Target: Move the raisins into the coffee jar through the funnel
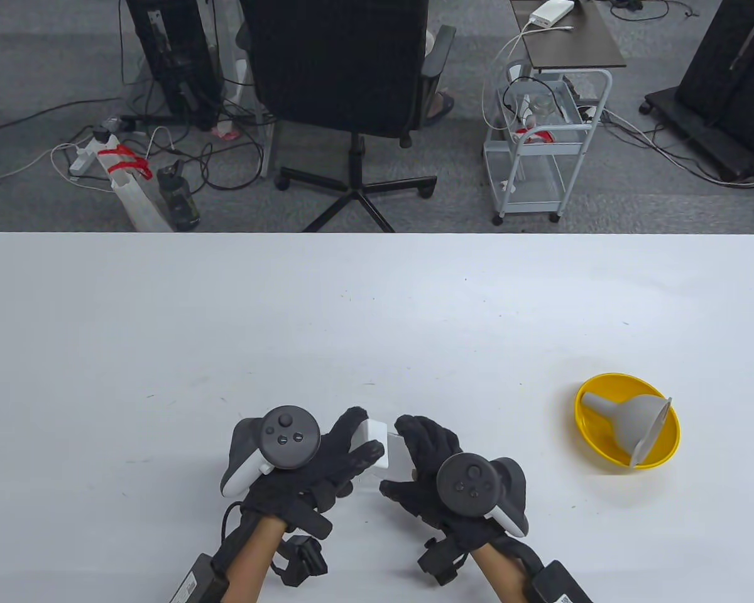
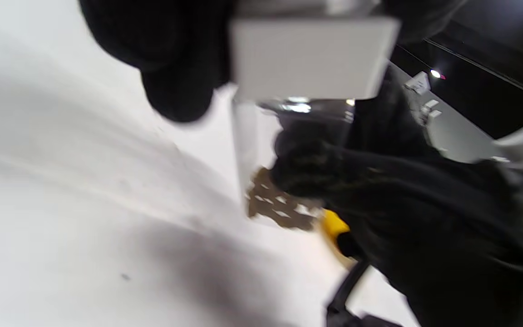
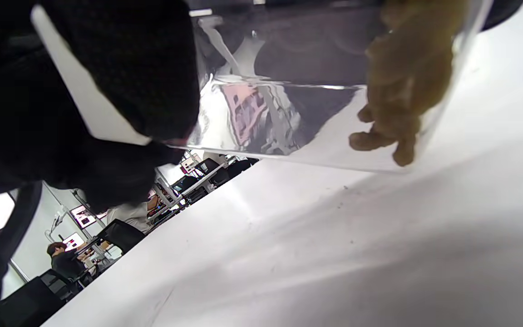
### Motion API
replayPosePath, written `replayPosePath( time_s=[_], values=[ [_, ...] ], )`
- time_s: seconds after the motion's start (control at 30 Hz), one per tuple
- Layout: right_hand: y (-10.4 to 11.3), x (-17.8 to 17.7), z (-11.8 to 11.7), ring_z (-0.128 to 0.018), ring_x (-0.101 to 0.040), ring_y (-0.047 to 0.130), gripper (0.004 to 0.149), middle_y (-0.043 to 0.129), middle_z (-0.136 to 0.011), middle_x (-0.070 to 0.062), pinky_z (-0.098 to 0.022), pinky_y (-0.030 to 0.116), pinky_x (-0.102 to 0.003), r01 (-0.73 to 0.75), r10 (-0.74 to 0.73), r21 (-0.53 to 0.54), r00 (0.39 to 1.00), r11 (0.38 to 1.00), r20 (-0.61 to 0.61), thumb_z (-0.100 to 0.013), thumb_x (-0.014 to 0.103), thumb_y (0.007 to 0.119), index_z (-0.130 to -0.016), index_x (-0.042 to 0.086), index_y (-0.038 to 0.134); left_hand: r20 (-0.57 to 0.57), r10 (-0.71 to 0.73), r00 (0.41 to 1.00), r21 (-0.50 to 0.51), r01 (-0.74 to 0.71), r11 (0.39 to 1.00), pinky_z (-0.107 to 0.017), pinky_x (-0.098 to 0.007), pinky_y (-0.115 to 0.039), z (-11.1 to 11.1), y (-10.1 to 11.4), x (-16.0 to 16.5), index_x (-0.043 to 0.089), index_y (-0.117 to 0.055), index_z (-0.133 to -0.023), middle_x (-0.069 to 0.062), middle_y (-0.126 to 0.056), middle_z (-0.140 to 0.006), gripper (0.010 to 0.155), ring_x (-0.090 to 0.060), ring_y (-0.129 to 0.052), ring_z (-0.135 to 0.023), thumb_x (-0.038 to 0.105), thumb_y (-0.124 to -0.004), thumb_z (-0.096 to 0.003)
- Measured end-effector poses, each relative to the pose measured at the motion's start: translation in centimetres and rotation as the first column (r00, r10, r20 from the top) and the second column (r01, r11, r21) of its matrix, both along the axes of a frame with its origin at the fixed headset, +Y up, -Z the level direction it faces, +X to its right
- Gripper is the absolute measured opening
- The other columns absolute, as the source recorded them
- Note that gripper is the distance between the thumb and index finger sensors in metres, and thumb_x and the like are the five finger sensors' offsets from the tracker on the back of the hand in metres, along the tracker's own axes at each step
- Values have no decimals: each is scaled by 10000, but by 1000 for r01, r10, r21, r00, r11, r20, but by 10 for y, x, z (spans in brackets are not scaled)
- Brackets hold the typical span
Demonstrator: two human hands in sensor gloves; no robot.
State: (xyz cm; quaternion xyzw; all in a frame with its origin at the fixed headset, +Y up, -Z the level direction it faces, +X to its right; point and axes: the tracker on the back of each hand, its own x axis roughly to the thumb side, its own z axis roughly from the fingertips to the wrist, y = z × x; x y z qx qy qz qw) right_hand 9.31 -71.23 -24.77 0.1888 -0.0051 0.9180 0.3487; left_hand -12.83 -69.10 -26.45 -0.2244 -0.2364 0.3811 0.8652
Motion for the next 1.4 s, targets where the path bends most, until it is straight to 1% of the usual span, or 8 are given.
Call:
replayPosePath(
  time_s=[0.2,0.4,0.53,0.77,0.87,1.03,1.2,1.4],
  values=[
    [-3,3,-4,-952,-596,558,906,460,-1097,-297,-579,590,-808,60,-62,-85,998,995,-25,-506,421,944,-1110,173,315,88,-110,990,282,81,956,-766,-706,-348,5,9,9,440,-447,-1172,-153,-276,-1338,638,-530,-310,-1186,368,-790,-639],
    [-1,3,-3,-956,-594,555,906,456,-1100,-294,-585,586,-805,49,-51,-60,998,997,-23,-507,424,941,-1110,176,311,147,121,982,215,-151,965,-775,-694,-240,5,8,6,332,-811,-975,-7,-301,-1350,366,-430,-156,-1199,479,-750,-645],
    [0,4,-4,-957,-594,553,907,457,-1099,-293,-587,587,-803,45,-45,-35,999,998,-8,-512,428,935,-1111,175,302,58,163,985,271,-173,947,-769,-702,-291,8,10,5,378,-491,-1205,-133,-231,-1340,607,-501,-240,-1193,558,-684,-657],
    [0,5,-3,-956,-598,549,906,452,-1101,-295,-585,578,-810,22,-22,-11,1000,1000,3,-507,418,941,-1109,174,309,-107,-120,987,264,145,953,-666,-616,-644,7,7,5,103,-272,-1233,-266,-669,-1189,853,-507,-767,-980,639,-594,-652],
    [-2,9,-4,-958,-596,550,907,456,-1100,-293,-587,578,-810,49,-49,-33,999,998,-1,-503,417,944,-1109,175,313,-16,-68,998,212,70,975,-720,-660,-550,7,7,7,256,-211,-1240,-242,-515,-1276,814,-514,-633,-1083,495,-729,-659],
    [-1,10,-5,-962,-593,544,908,451,-1103,-292,-590,575,-809,57,-57,-39,998,998,-12,-502,416,945,-1108,179,311,58,-123,991,377,92,922,-764,-713,-393,8,15,5,477,-367,-1194,-88,-378,-1353,777,-521,-407,-1183,283,-833,-603],
    [1,9,-3,-965,-592,539,909,448,-1104,-289,-594,570,-808,32,-32,-21,999,999,-10,-503,414,944,-1108,182,307,127,7,992,301,-46,953,-763,-725,-341,8,15,3,441,-477,-1184,-114,-300,-1360,676,-535,-332,-1189,409,-833,-611],
    [2,9,-3,-963,-595,540,910,448,-1104,-291,-592,571,-808,45,-45,-18,999,999,-4,-507,418,940,-1110,176,303,-51,13,999,281,2,960,-735,-677,-501,10,11,6,239,-263,-1242,-233,-388,-1304,805,-550,-552,-1104,605,-659,-644]
  ],
)
